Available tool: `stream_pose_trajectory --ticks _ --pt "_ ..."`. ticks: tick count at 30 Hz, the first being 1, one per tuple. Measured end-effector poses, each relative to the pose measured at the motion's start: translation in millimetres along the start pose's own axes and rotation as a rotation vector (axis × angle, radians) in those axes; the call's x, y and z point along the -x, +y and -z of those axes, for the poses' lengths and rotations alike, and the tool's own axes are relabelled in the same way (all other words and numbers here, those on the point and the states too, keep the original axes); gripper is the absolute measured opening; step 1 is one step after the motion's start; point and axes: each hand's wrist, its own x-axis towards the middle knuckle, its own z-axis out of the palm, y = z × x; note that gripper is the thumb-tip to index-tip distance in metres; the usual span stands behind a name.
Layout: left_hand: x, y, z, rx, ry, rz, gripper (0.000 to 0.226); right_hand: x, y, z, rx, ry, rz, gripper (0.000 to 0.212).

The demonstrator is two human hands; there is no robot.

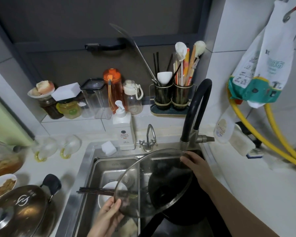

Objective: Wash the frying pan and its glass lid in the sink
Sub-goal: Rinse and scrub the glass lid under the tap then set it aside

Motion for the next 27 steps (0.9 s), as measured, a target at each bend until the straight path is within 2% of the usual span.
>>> stream_pose_trajectory --ticks 5,10,12,17,19,21,22,25,27 --pt "-1 10 -22 -0.055 0.114 0.001 0.012 -17 7 -4 -0.030 0.013 -0.023 0.012" --pt "-12 20 -34 -0.129 0.215 -0.019 0.007 -34 9 -3 -0.062 0.040 -0.065 0.023" --pt "-17 23 -40 -0.142 0.241 -0.020 0.005 -35 13 2 -0.100 0.059 -0.096 0.021" --pt "-31 22 -72 -0.194 0.175 -0.023 0.005 -18 24 28 -0.189 0.189 -0.134 0.020" --pt "-36 20 -83 -0.250 0.140 -0.023 0.007 -4 32 41 -0.259 0.222 -0.143 0.033" --pt "-42 16 -91 -0.299 0.104 -0.020 0.014 6 46 57 -0.288 0.254 -0.156 0.071" --pt "-44 15 -96 -0.310 0.085 -0.025 0.017 11 53 64 -0.317 0.269 -0.165 0.083" --pt "-49 14 -111 -0.357 0.038 -0.044 0.013 23 71 80 -0.385 0.308 -0.153 0.087" --pt "-52 14 -119 -0.383 0.033 -0.066 0.012 31 71 81 -0.353 0.350 -0.154 0.079"
